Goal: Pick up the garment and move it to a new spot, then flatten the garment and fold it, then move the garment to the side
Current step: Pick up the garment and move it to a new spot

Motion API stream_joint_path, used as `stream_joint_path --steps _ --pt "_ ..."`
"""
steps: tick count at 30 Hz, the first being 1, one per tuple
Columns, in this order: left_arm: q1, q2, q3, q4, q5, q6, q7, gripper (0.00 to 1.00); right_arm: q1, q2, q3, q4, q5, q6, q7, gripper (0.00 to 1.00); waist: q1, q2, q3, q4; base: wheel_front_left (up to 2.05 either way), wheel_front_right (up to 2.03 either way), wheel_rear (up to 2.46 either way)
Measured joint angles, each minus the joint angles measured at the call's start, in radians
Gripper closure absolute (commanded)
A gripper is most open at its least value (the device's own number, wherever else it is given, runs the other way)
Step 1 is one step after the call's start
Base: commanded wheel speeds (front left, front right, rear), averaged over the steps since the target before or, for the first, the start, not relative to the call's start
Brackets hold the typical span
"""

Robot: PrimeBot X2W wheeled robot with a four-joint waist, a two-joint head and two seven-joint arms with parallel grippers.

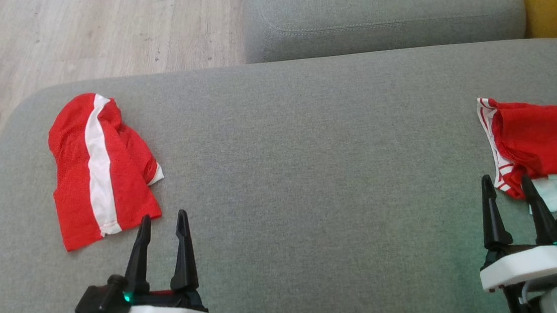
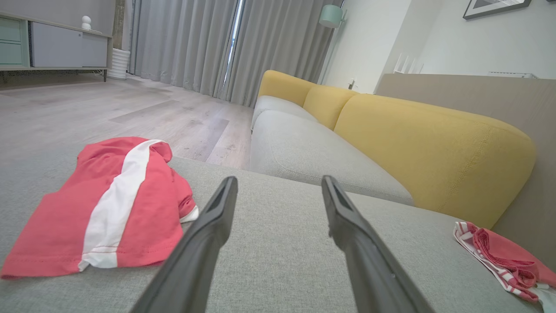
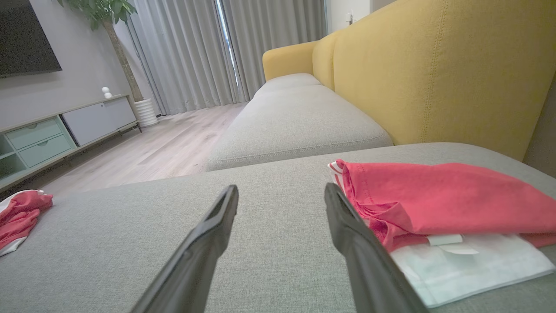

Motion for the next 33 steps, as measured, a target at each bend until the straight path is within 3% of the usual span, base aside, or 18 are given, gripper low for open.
stream_joint_path --steps 15,33 --pt "0.0 0.0 0.002 0.0 0.0 0.0 0.0 0.0 0.0 0.0 0.027 -0.001 0.014 0.0 0.0 0.0 0.0 0.0 -0.002 0.034 0.0 0.0 0.0" --pt "0.001 0.0 0.066 0.002 0.027 0.0 0.0 0.0 0.002 0.0 0.194 0.025 0.067 0.0 0.0 0.0 0.0 0.0 -0.029 0.273 0.0 0.0 0.0"
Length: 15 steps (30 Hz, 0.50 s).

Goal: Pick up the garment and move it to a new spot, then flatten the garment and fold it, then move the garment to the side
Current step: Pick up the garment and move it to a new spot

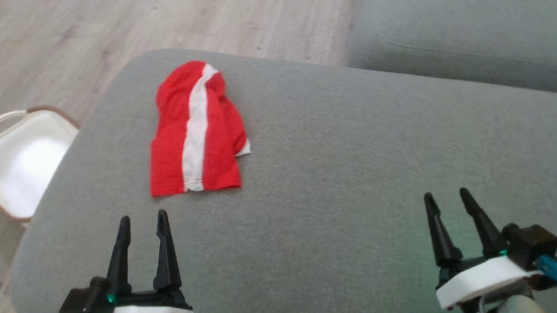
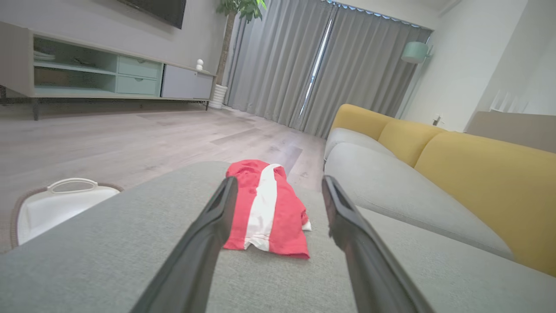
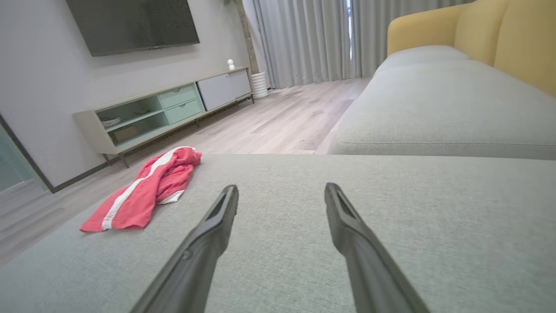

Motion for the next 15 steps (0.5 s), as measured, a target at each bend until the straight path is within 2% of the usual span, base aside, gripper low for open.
stream_joint_path --steps 7,15 --pt "0.022 0.0 0.02 -0.001 0.008 0.0 0.0 0.0 0.0 0.0 0.045 0.012 0.006 0.0 0.0 0.0 0.0 0.0 -0.01 0.052 0.0 0.0 0.0" --pt "0.021 0.0 0.07 -0.003 0.009 0.0 0.0 0.0 0.0 0.0 0.052 0.016 0.008 0.0 0.0 0.0 0.0 0.0 -0.002 0.041 0.0 0.0 0.0"
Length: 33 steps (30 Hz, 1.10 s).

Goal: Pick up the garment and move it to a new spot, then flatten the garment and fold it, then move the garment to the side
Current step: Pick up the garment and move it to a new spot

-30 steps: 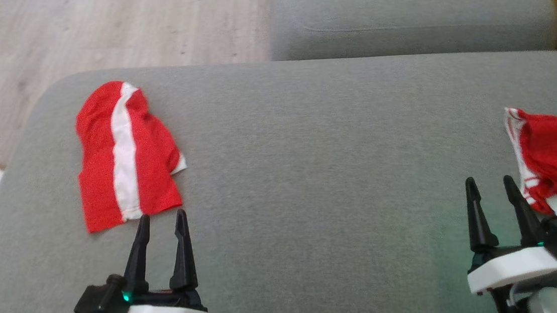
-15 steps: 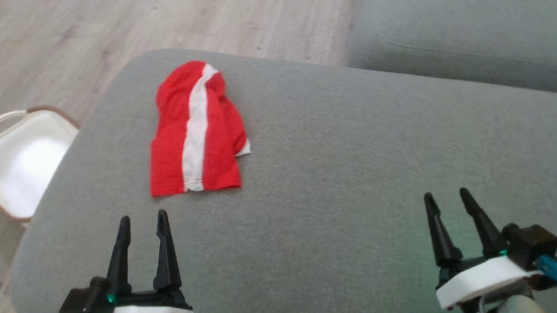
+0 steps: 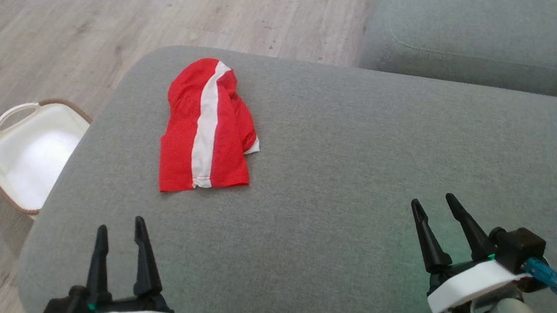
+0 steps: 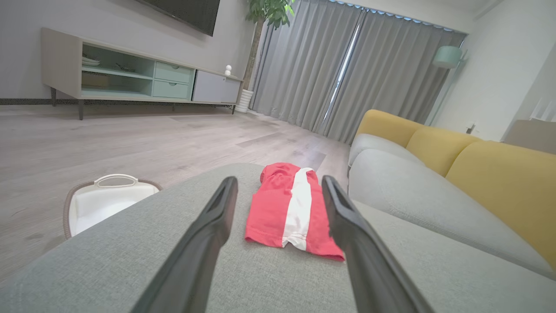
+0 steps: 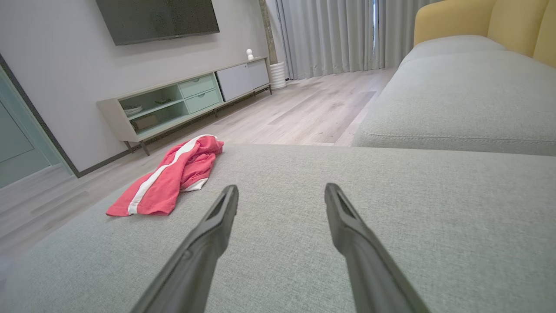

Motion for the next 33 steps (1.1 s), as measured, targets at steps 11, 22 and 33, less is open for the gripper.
stream_joint_path --steps 11,22,33 --pt "-0.14 0.063 0.027 0.095 0.055 0.0 0.001 0.0 -0.026 0.0 -0.048 -0.036 -0.053 0.0 0.013 0.0 0.0001 0.0 0.083 -0.072 0.0 0.0 0.0" --pt "-0.587 0.274 -0.179 0.416 -0.015 -0.007 0.291 0.0 -0.111 -0.001 -0.136 -0.181 -0.141 0.0 0.072 0.0 0.0004 0.0 0.251 -0.157 0.0 0.0 0.0" --pt "-0.716 0.393 -0.376 0.657 -0.254 -0.008 0.561 0.0 -0.148 -0.002 -0.153 -0.256 -0.146 0.0 0.09 0.0 0.0002 -0.0001 0.359 -0.262 0.0 0.0 0.0"
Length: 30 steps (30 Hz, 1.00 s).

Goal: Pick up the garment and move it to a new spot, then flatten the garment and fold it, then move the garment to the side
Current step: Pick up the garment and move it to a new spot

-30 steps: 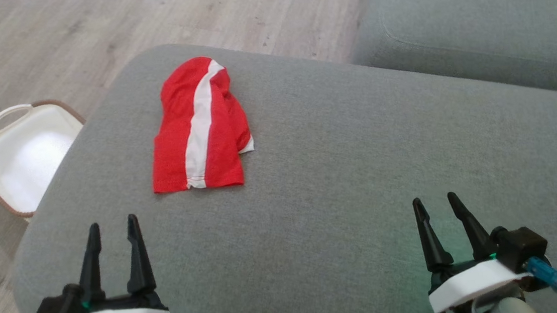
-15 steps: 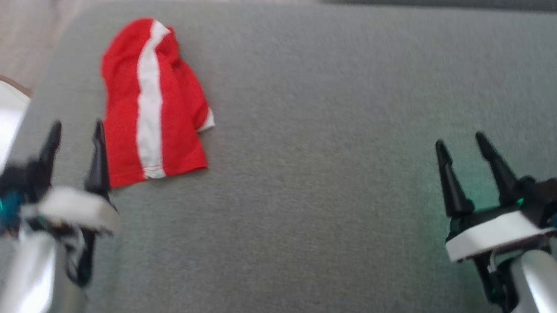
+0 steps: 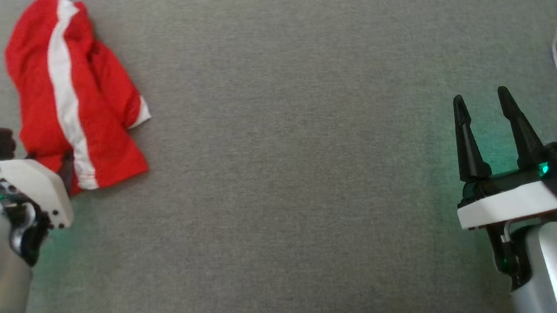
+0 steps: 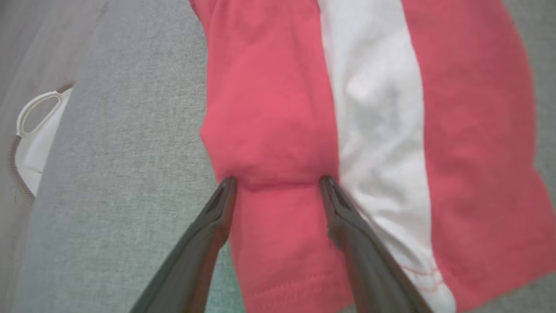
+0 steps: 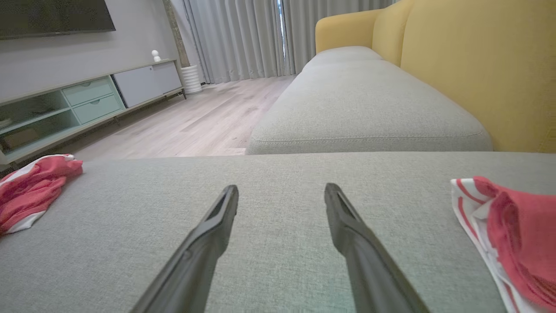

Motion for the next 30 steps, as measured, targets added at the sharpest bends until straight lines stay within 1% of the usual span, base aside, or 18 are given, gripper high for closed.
stream_joint_path --steps 3,4,6,9,12,15,19,23,28,29,30 --pt "-0.023 0.017 -0.03 0.014 -0.055 0.0 0.029 0.0 0.0 0.0 -0.005 -0.006 0.0 0.0 0.0 0.0 -0.0001 0.0 0.014 -0.016 0.0 0.0 0.0" --pt "-0.029 0.022 -0.043 0.016 -0.073 0.0 0.036 0.98 0.0 0.0 -0.008 -0.007 0.0 0.0 0.0 0.0 -0.0001 0.0 0.016 -0.019 0.0 0.0 0.0" --pt "-0.033 0.026 -0.062 0.012 -0.1 0.0 0.035 1.0 0.0 0.0 -0.013 -0.007 0.0 0.0 0.0 0.0 -0.0001 0.0 0.016 -0.022 0.0 0.0 0.0" --pt "-0.032 0.027 -0.085 0.006 -0.127 0.0 0.015 1.0 0.0 0.0 -0.016 -0.007 0.0 0.0 0.0 0.0 -0.0002 0.0 0.012 -0.022 0.0 0.0 0.0" --pt "-0.026 0.027 -0.1 -0.002 -0.16 0.0 -0.043 1.0 0.0 0.0 -0.016 -0.006 0.0 0.0 0.0 0.0 -0.0001 0.0 -0.003 -0.022 0.0 0.0 0.0" --pt "-0.026 0.026 -0.117 -0.043 -0.191 0.0 -0.123 1.0 0.0 0.0 -0.015 0.002 0.002 0.0 -0.001 0.0 -0.0002 0.0 -0.024 -0.023 0.0 0.0 0.0" --pt "-0.029 0.022 -0.124 -0.138 -0.239 0.0 -0.237 1.0 0.001 0.0 -0.013 0.016 0.013 0.0 -0.01 0.0 -0.0003 0.0 -0.056 -0.028 0.0 0.0 0.0" --pt "-0.036 0.023 -0.166 -0.269 -0.251 0.0 -0.323 1.0 0.003 0.0 -0.009 0.031 0.026 0.0 -0.018 0.0 -0.0003 0.0 -0.084 -0.039 0.0 0.0 0.0" --pt "-0.053 0.019 -0.191 -0.421 -0.267 0.0 -0.375 1.0 0.005 0.0 -0.003 0.041 0.037 0.0 -0.028 0.0 -0.0003 0.0 -0.105 -0.065 0.0 0.0 0.0" --pt "-0.056 0.012 -0.201 -0.472 -0.267 0.002 -0.379 1.0 0.005 0.0 0.003 0.045 0.046 0.0 -0.035 0.0 -0.0003 0.0 -0.11 -0.08 0.0 0.0 0.0" --pt "-0.058 0.005 -0.21 -0.495 -0.267 0.01 -0.377 1.0 0.005 0.0 0.006 0.048 0.05 0.0 -0.037 0.0 -0.0003 0.0 -0.112 -0.088 0.0 0.0 0.0"
